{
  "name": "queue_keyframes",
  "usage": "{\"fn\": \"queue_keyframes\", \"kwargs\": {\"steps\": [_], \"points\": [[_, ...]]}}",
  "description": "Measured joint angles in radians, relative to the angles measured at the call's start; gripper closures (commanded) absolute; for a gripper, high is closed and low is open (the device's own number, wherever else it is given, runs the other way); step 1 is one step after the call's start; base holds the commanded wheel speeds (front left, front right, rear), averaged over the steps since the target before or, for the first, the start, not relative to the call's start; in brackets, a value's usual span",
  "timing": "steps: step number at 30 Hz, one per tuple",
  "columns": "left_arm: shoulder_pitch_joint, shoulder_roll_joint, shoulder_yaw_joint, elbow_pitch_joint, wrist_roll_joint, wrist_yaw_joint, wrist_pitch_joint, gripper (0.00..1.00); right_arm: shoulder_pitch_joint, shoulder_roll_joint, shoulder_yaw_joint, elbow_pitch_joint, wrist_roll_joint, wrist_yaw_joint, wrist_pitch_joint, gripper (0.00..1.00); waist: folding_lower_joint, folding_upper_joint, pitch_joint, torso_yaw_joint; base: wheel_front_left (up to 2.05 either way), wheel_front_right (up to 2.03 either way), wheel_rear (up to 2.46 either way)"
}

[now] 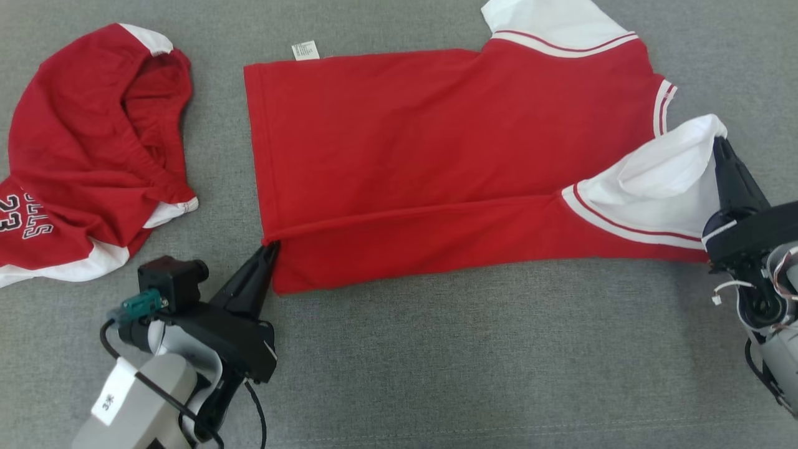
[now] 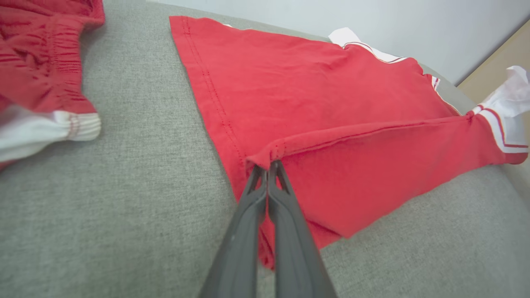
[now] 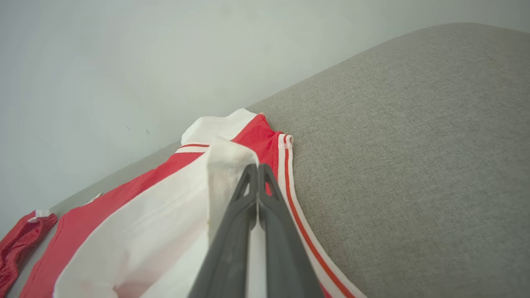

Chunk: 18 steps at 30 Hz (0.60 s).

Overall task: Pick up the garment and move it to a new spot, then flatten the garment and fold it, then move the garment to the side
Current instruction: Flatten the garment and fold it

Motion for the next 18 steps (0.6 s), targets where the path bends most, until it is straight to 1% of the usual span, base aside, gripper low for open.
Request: {"fn": "queue_keyframes", "kwargs": {"steps": [8, 14, 18], "points": [[-0.057, -0.011, 0.0, 0.008, 0.01, -0.009, 0.0, 1.0, -0.088, 0.001, 0.014, 0.098, -0.018, 0.005, 0.019, 1.0, -0.0002, 0.0, 0.035, 0.02, 0.0, 0.0, 0.0], [-0.091, -0.017, -0.002, 0.038, 0.012, -0.017, -0.006, 1.0, -0.141, 0.013, 0.034, 0.16, -0.03, 0.006, 0.028, 1.0, -0.0001, 0.0, 0.051, 0.035, 0.0, 0.0, 0.0], [-0.115, -0.029, -0.004, 0.058, 0.017, -0.018, -0.006, 1.0, -0.153, 0.021, 0.042, 0.197, -0.033, 0.007, 0.028, 1.0, -0.0001, 0.0, 0.058, 0.037, 0.0, 0.0, 0.0]]}}
